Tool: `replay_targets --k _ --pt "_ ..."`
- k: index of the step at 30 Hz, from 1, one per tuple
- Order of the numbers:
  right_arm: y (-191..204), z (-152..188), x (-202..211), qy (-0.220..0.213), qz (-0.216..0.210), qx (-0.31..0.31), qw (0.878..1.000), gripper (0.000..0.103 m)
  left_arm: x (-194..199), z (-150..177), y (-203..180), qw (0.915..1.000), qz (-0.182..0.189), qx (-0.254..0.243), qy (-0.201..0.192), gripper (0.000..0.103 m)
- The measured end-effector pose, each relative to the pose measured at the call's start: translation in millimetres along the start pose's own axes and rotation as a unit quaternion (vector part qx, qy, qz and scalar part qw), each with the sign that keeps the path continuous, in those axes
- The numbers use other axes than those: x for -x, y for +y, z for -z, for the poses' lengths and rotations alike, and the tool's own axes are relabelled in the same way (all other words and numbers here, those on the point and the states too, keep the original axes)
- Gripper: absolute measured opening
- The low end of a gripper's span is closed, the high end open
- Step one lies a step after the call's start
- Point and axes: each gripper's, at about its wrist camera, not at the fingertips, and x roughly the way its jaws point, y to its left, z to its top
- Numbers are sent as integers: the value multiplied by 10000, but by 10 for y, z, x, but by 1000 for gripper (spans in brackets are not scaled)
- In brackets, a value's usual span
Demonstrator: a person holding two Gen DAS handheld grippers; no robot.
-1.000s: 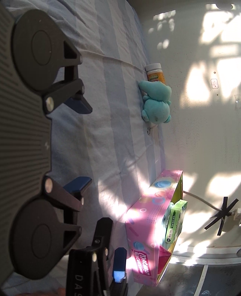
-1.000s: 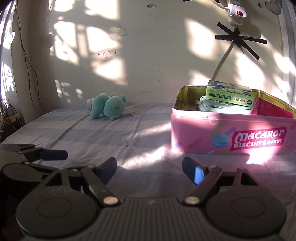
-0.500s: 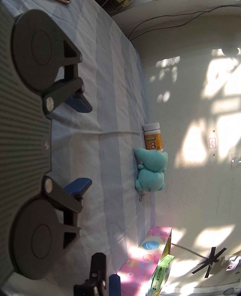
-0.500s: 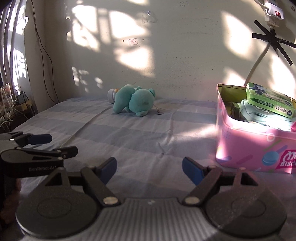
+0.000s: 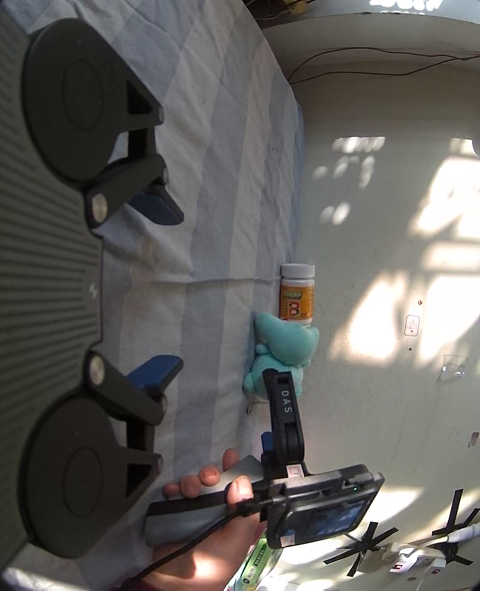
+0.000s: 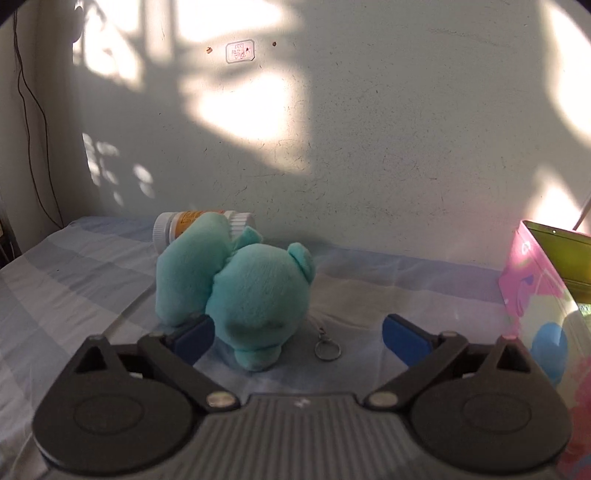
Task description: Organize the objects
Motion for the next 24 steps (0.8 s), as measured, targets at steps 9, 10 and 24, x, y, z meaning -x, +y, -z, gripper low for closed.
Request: replay_targets --k 9,10,24 --pt "243 -117 -302 125 -292 596 9977 56 -31 -19 19 9998 108 155 53 79" --pt "290 -119 -297 95 -222 708 9972 54 -37 -21 26 9997 119 179 64 79" --pt "182 281 380 229 -672 486 9963 40 -77 -63 93 9984 243 502 62 80"
